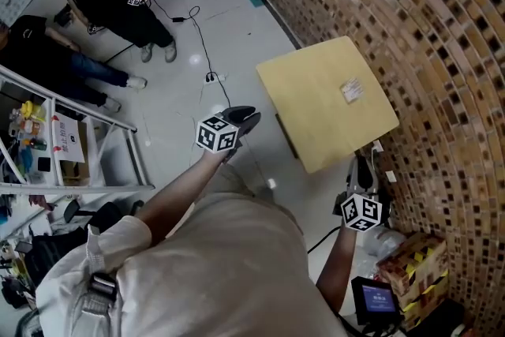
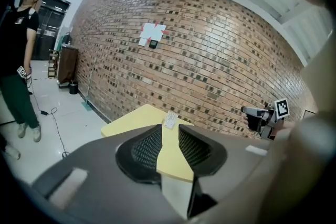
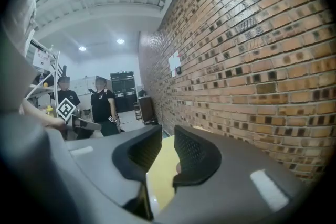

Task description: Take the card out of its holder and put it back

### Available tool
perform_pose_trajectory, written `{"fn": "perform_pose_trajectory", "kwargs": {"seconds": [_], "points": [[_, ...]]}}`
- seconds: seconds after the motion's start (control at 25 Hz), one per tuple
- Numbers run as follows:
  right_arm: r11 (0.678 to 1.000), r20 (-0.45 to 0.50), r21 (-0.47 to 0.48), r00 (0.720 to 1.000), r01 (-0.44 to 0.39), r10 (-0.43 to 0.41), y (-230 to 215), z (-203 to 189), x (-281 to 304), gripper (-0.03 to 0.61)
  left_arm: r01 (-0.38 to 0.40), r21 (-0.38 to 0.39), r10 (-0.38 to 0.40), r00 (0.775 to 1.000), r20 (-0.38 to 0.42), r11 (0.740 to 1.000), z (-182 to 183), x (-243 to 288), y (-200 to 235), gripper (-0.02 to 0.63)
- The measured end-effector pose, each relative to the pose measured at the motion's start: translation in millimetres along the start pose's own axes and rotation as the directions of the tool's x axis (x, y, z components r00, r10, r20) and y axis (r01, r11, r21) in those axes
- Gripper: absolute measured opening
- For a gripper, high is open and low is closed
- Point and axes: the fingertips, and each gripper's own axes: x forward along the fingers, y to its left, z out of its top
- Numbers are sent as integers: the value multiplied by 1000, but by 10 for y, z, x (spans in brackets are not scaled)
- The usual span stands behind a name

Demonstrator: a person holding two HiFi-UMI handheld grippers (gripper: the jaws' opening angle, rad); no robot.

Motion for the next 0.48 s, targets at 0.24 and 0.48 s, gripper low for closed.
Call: {"fn": "perform_pose_trajectory", "kwargs": {"seconds": [0.24,0.48], "points": [[999,20,-23,1000,25,-24,194,78,4,71,64,16,-64,998,-7,998,31,7,-38,118],[998,25,-35,998,54,-53,514,149,-5,71,125,27,-124,992,-26,992,34,-98,46,118]]}}
